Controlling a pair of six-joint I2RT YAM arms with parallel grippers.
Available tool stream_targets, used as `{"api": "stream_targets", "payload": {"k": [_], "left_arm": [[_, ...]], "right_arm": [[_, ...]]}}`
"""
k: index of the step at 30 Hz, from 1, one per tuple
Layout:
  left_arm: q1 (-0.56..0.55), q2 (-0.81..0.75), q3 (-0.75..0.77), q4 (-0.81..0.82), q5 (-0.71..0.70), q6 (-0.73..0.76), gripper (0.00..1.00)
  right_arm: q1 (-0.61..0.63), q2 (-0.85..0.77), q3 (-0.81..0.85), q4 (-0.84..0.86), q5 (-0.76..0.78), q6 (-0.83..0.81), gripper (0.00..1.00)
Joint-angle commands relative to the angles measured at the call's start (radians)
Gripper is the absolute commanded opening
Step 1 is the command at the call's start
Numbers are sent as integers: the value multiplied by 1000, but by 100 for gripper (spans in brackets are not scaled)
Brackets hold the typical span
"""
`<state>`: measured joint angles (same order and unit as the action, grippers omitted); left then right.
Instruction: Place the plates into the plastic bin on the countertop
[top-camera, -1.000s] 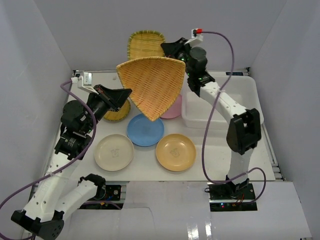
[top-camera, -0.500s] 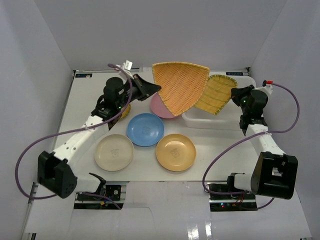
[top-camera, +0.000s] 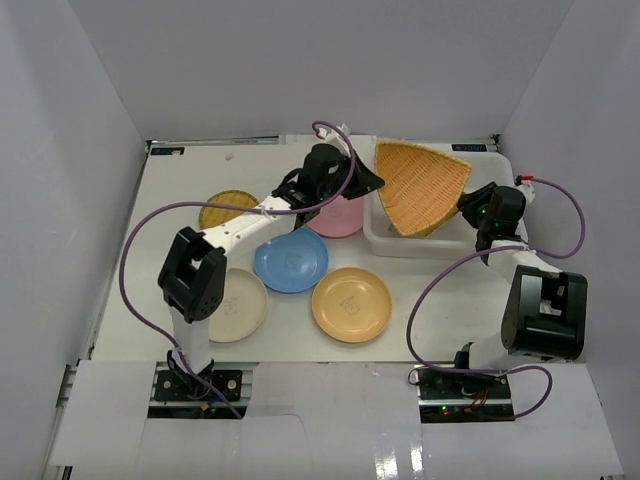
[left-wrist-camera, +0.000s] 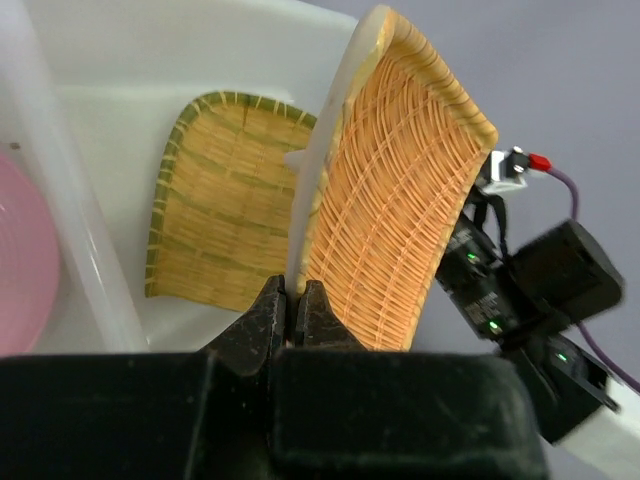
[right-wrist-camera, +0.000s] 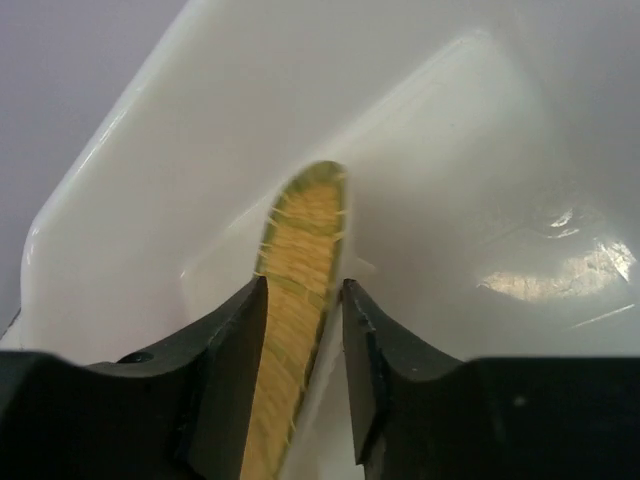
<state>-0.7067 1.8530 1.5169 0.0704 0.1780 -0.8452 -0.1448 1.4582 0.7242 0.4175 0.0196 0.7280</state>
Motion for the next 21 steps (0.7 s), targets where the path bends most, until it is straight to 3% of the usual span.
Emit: {"api": "stream_targets", "payload": {"k": [1, 4, 5, 9, 14, 20, 21], "left_arm": [[-11, 46, 130, -1, -80, -2, 0], [-22, 135, 195, -35, -94, -18, 0], [-27, 155, 241, -56, -97, -20, 0], [-42, 254, 348, -124, -104, -26, 0], [-60, 411, 511, -211, -57, -23, 0], [-80, 547, 644, -254, -49, -28, 0], [-80, 557, 651, -254, -46, -28, 4]], "right_arm": [[-7, 5, 78, 37, 0, -22, 45], [-19, -19, 98, -9, 3, -36, 71], [-25, -30, 103, -22, 6, -36, 73], [-61, -145, 116, -83, 71, -45, 72], [-93, -257, 144, -135, 138, -65, 63], [-79, -298, 185, -160, -91, -104, 62], [-58, -308, 184, -166, -105, -113, 62]]}}
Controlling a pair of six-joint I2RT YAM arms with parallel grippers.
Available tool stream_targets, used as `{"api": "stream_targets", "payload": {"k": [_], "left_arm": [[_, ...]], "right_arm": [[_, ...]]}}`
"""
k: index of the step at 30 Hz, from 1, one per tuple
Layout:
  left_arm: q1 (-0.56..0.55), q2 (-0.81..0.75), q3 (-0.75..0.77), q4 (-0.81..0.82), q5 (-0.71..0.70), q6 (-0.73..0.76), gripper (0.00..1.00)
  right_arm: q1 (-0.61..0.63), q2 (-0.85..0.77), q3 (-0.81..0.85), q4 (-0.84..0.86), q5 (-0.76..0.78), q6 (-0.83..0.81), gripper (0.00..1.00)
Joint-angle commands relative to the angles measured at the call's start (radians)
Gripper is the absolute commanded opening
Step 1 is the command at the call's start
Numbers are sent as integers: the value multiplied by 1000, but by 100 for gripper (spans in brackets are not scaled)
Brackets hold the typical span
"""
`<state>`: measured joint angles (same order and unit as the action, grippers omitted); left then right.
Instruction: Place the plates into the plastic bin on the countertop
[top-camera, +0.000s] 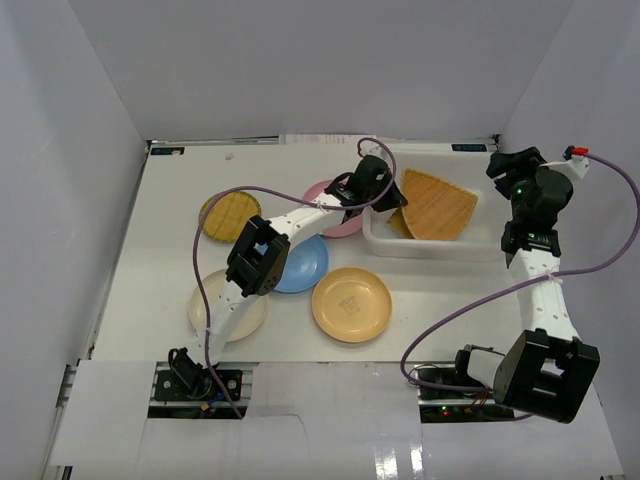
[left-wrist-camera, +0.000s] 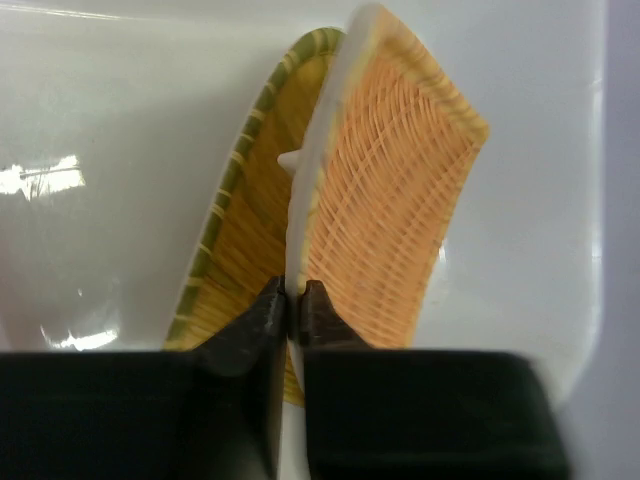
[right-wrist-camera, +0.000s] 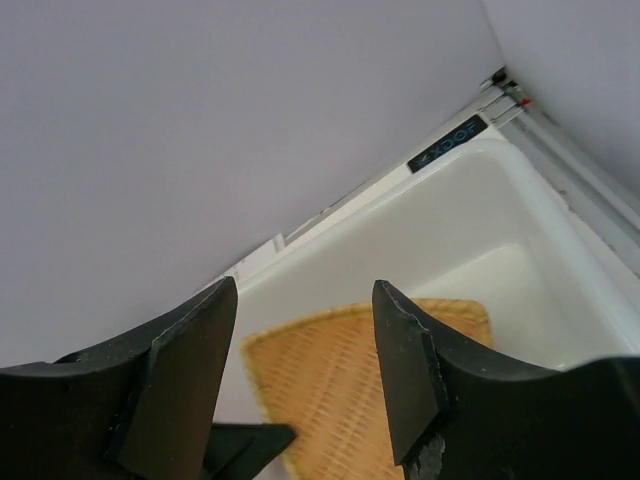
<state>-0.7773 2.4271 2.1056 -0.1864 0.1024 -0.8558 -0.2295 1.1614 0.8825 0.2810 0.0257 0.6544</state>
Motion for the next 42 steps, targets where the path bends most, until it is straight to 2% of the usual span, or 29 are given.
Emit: {"api": "stream_targets", "payload": {"k": [1, 2, 3, 4, 5, 6, 9, 10, 12, 13, 14, 16, 17, 18, 19, 20, 21, 22, 23, 24, 25, 27, 28, 29, 30, 33, 35, 38, 42], "left_arm": [[-10, -8, 71, 4, 36, -17, 16], [-8, -2, 82, 2, 43, -12, 31], [-8, 4, 96, -1, 51, -3, 68], [-8, 1, 123, -11, 54, 9, 84], [-7, -6, 134, -12, 56, 39, 96], [-7, -34, 148, -13, 57, 60, 98], [-4, -107, 185, -19, 34, 167, 98], [1, -181, 179, -19, 23, 197, 98], [9, -274, 104, -19, -18, 285, 98], [16, -390, 55, -16, -39, 305, 98], [35, -457, -84, -1, -77, 320, 98], [62, -602, -262, 27, -130, 353, 98], [97, -754, -359, 56, -160, 359, 98], [125, -828, -554, 64, -215, 350, 98], [156, -899, -646, 67, -233, 330, 97], [246, -1021, -729, 33, -250, 301, 90], [298, -1074, -881, 9, -251, 264, 88], [365, -1120, -957, -27, -230, 203, 85], [497, -1164, -1030, -37, -204, 183, 83], [556, -1231, -1152, -41, -161, 170, 82], [666, -1256, -1205, -33, -144, 163, 82], [768, -1283, -1280, -16, -104, 150, 82], [858, -1278, -1326, 5, -48, 140, 82], [883, -1269, -1335, 19, -26, 109, 83], [900, -1237, -1340, 33, 0, 98, 84], [934, -1133, -1313, 48, -1, 71, 85], [957, -1074, -1290, 44, 3, 57, 85], [969, -987, -1273, 31, -10, 40, 85], [974, -896, -1271, 87, 5, 8, 84]], "right_arm": [[36, -17, 21, -32, -133, -50, 63], [45, -23, 19, -42, -142, -70, 64], [62, -34, 19, -57, -153, -81, 65], [70, -35, 24, -66, -190, -91, 68], [81, -37, 32, -80, -208, -116, 69], [111, -39, 41, -112, -219, -133, 70], [211, -46, 81, -160, -228, -203, 74], [234, -49, 85, -170, -230, -213, 74], [335, -68, 85, -177, -230, -237, 74], [364, -75, 82, -183, -231, -237, 73], [390, -86, 72, -183, -233, -239, 72], [493, -124, 52, -181, -216, -251, 70], [522, -141, 35, -174, -216, -253, 68], [577, -175, -5, -171, -214, -249, 66], [607, -192, -28, -171, -202, -236, 60], [666, -233, -84, -169, -196, -228, 55], [699, -255, -114, -172, -184, -223, 50], [732, -275, -143, -183, -141, -208, 49], [760, -296, -174, -195, -121, -196, 49], [813, -343, -238, -218, -78, -182, 47], [832, -367, -272, -233, -60, -138, 47], [852, -442, -366, -275, -34, -89, 50], [854, -466, -396, -285, -30, -70, 53], [855, -511, -418, -331, 9, -49, 56], [857, -534, -434, -397, 43, -42, 62], [857, -589, -482, -511, 83, -33, 71], [857, -608, -520, -537, 92, -26, 73], [857, -591, -574, -522, 95, -7, 75], [857, -513, -648, -401, 30, 37, 73]]}}
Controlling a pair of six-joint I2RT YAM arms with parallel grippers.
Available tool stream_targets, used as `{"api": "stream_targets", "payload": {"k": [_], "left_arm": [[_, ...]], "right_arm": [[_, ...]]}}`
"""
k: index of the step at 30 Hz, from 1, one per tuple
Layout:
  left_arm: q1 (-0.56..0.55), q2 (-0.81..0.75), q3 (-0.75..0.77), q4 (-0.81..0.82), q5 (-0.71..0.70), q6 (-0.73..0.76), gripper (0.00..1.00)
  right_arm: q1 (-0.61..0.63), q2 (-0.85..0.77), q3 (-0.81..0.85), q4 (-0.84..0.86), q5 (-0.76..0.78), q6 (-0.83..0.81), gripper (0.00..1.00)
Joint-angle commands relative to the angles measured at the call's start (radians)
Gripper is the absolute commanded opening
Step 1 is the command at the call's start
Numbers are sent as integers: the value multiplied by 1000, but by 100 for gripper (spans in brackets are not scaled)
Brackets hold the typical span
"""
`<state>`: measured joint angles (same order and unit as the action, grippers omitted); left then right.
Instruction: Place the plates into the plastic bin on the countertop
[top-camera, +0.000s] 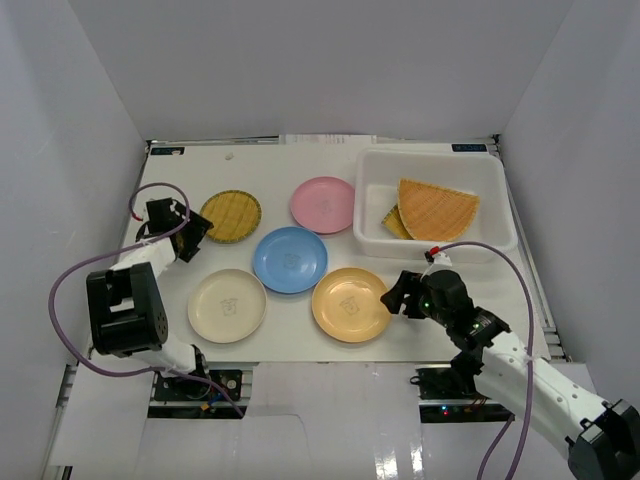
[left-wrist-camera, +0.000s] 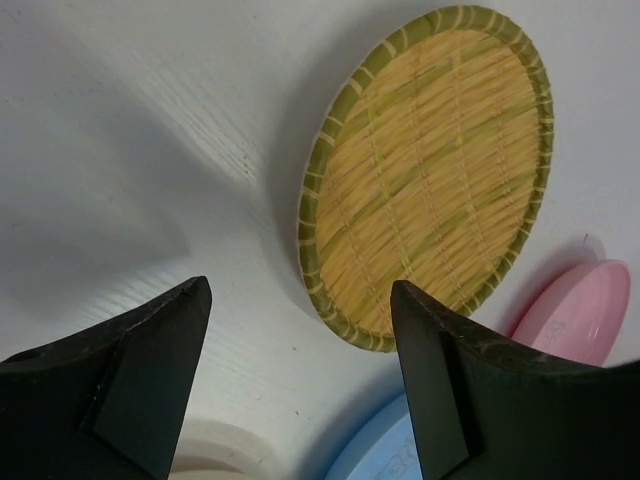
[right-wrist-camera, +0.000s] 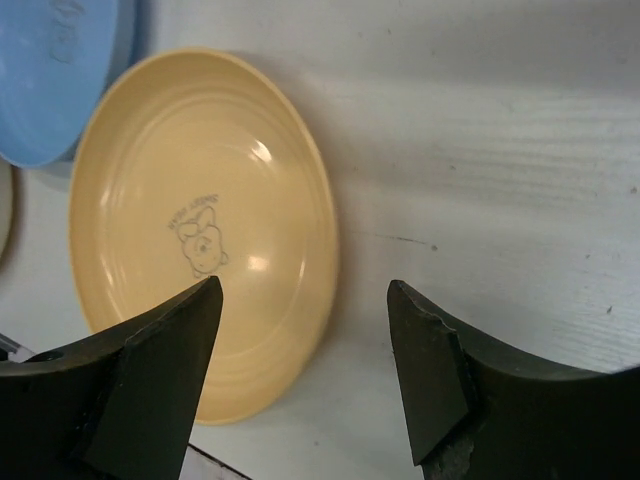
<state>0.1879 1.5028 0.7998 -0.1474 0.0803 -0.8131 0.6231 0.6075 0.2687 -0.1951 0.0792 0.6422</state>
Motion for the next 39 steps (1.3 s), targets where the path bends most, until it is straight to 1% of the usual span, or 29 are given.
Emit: {"api": "stream_targets", "payload": {"k": [1, 5, 6, 7, 9, 10, 11, 12, 13, 14, 15, 16, 17, 18, 20, 23, 25, 26, 27, 28, 29, 31, 32, 34, 35, 36, 37, 38, 39], "left_arm": [[7, 49, 41, 52, 33, -34, 83], [8, 140, 56, 80, 53, -40, 74], [7, 154, 65, 80, 61, -49, 74], [8, 177, 70, 81, 62, -50, 67], [8, 189, 75, 98, 56, -52, 64], [8, 192, 76, 103, 50, -54, 63], [7, 201, 79, 109, 47, -52, 58], [8, 204, 88, 112, 36, -52, 44], [8, 208, 94, 112, 29, -44, 39], [7, 214, 101, 106, 21, -40, 27], [8, 215, 107, 100, 15, -34, 19], [8, 214, 119, 92, 1, -20, 12], [8, 214, 125, 85, -11, -14, 6], [8, 200, 127, 71, -23, -9, 0], [8, 183, 125, 54, -57, 6, 0], [8, 126, 125, 16, -114, 14, 0], [8, 33, 110, -1, -129, 12, 0], [7, -10, 84, -4, -140, 6, 0], [8, -57, 70, 0, -140, -1, 0], [8, -160, 55, 8, -140, -9, 0], [8, -212, 26, 34, -128, -14, 0], [7, -339, 22, 49, -100, -31, 0], [2, -367, 39, 58, -41, -37, 0], [-14, -403, 70, 66, 30, -55, 0], [-54, -421, 87, 69, 51, -58, 0], [-83, -426, 128, 71, 84, -57, 0], [-117, -429, 148, 72, 88, -52, 0], [-204, -429, 169, 75, 87, -47, 0], [-250, -424, 203, 84, 90, -44, 0]], "right_arm": [[6, 57, -40, 95, -32, 56, 72], [6, 127, -63, 144, 17, 59, 69], [4, 138, -71, 154, 36, 54, 68], [4, 165, -66, 170, 24, 42, 65], [4, 204, -63, 183, -10, 28, 63], [6, 246, -60, 215, -24, 25, 62], [7, 264, -59, 224, -45, 25, 58], [6, 281, -56, 238, -48, 22, 55], [6, 296, -54, 240, -44, 20, 51], [6, 298, -46, 227, -29, 11, 42], [6, 293, -46, 211, -13, 7, 35], [6, 267, -33, 195, 0, 2, 30], [7, 249, -26, 160, 28, -9, 18], [9, 226, -20, 111, 40, -15, 14], [9, 154, 7, 53, 62, -33, 8], [9, 72, 99, -90, 27, -59, 8], [9, 22, 156, -162, -7, -90, 8], [10, 11, 224, -173, -40, -98, 8], [9, 3, 262, -172, -61, -114, 8], [9, 8, 300, -165, -70, -121, 8], [9, 18, 382, -144, -70, -128, 8], [9, 83, 464, -115, -9, -177, 8], [7, 109, 540, -84, 95, -194, 8], [-9, 207, 610, -43, 227, -270, 8], [-29, 240, 668, 4, 325, -295, 8], [-115, 312, 699, 23, 338, -314, 8], [-178, 348, 720, 49, 330, -322, 8], [-251, 379, 737, 74, 247, -312, 8], [-386, 450, 771, 94, 199, -299, 8]]}}
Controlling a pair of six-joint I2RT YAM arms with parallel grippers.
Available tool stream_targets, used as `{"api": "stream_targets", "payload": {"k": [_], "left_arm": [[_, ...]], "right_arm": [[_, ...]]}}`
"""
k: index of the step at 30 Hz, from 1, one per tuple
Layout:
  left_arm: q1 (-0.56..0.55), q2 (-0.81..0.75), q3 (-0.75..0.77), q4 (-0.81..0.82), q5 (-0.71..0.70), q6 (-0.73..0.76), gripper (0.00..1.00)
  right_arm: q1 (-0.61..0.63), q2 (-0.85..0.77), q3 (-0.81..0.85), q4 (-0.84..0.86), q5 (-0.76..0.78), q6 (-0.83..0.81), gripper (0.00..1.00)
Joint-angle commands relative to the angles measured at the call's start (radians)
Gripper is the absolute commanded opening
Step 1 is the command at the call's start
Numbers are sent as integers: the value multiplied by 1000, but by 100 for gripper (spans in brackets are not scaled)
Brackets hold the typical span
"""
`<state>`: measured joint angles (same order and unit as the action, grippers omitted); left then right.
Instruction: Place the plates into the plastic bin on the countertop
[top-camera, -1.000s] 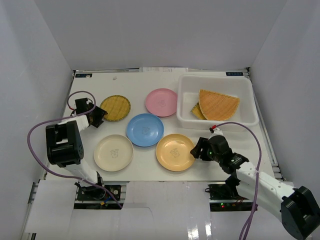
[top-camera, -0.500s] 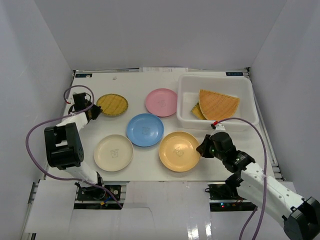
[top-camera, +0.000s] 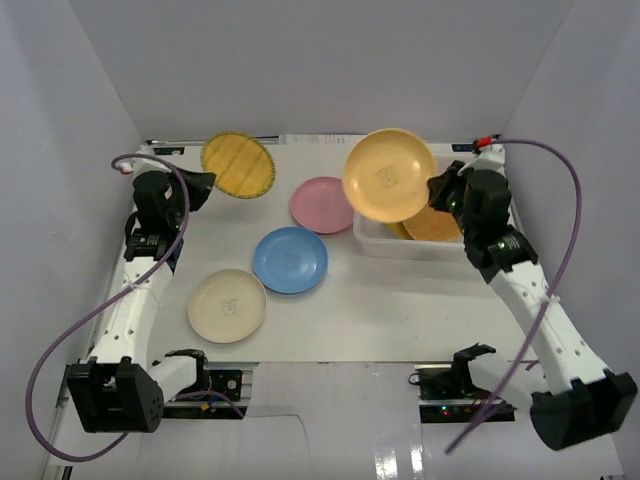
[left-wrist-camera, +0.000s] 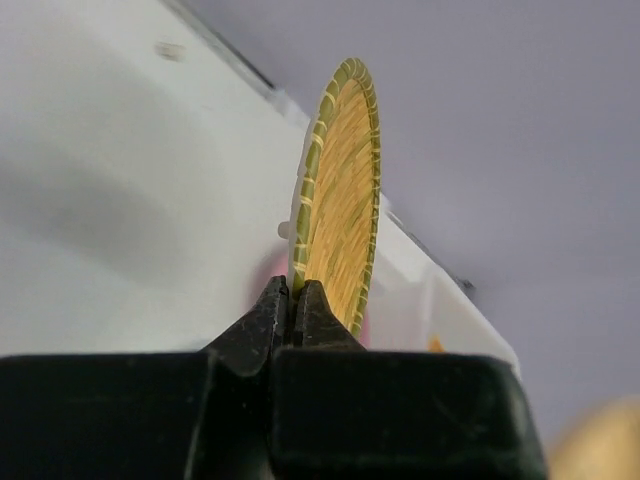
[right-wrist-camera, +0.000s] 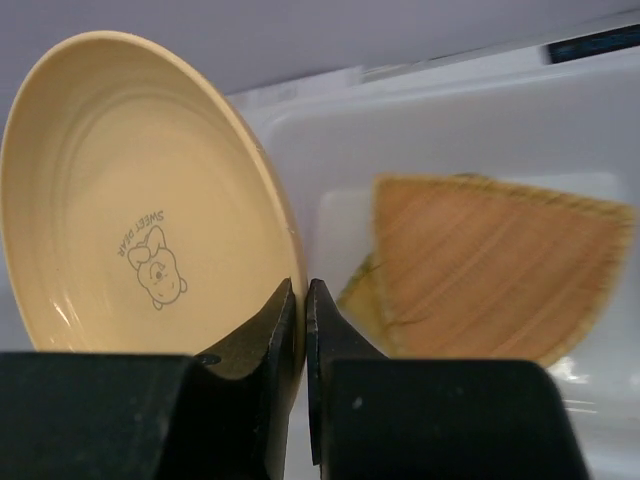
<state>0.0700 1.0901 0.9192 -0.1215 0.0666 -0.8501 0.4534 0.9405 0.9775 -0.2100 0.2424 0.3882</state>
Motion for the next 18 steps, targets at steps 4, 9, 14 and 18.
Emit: {"api": "stream_targets", "payload": {"k": [4, 9, 14, 18], "left_arm": [[-292, 51, 145, 112, 151, -26, 0], [-476, 220, 256, 200, 162, -23, 0], [-604, 463, 427, 243, 151, -29, 0], [-662, 649, 567, 244, 159, -36, 0]], "right_arm": [[-372, 279, 104, 115, -57, -21, 8], [-441, 409, 61, 119, -72, -23, 8], [-600, 377, -6, 170, -231, 63, 56], [-691, 304, 33, 190, -347, 107, 75]]}}
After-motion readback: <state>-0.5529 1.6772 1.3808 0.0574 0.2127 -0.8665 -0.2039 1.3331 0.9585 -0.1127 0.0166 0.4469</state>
